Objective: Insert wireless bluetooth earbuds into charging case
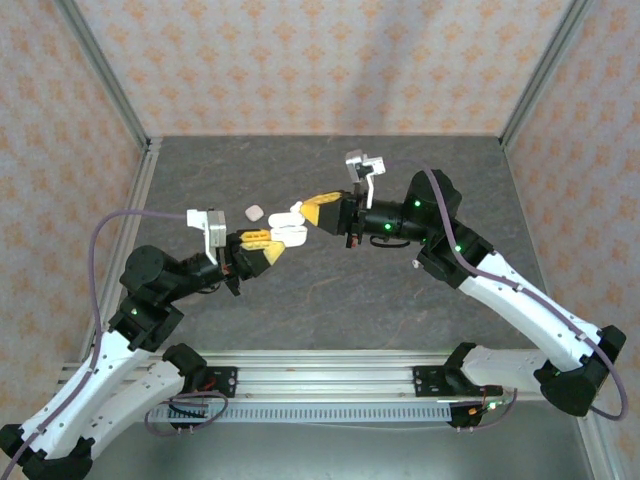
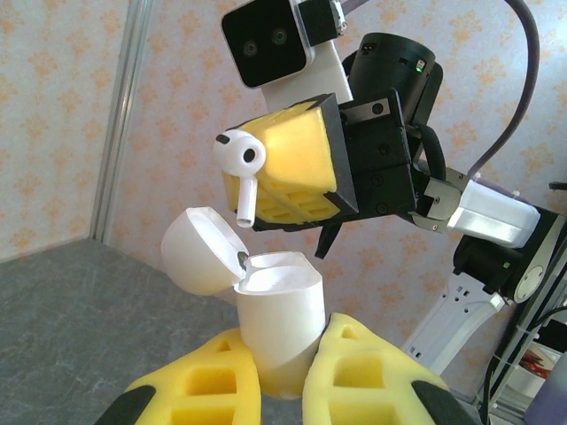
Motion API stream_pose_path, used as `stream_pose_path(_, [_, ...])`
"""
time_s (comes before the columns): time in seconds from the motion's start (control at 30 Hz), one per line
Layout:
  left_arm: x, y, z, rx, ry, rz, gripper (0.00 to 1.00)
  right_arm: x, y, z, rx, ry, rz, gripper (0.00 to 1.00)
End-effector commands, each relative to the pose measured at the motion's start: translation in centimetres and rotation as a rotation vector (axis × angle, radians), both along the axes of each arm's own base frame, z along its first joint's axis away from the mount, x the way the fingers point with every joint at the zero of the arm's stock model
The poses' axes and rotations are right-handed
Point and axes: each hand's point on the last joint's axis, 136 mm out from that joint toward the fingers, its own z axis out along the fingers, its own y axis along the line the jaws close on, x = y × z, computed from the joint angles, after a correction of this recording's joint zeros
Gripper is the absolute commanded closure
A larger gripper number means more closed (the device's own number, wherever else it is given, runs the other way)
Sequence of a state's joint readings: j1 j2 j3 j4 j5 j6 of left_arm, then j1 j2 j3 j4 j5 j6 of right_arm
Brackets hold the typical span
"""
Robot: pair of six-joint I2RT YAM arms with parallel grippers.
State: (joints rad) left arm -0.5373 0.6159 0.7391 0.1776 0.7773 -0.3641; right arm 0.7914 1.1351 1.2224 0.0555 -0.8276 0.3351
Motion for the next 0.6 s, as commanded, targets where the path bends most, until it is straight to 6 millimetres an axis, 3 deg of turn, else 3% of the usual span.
stream_pose_path(0.0, [-0.7, 0.3, 2.0, -0.017, -0.072, 0.01, 1.0, -1.3, -0.4, 1.2, 0.012, -0.04, 0.035, 1.0])
stream_pose_path(0.57, [-0.5, 0.5, 2.3, -0.018, -0.085, 0.029, 1.0, -1.4, 0.1, -1.3, -0.068, 0.031, 0.068, 0.99])
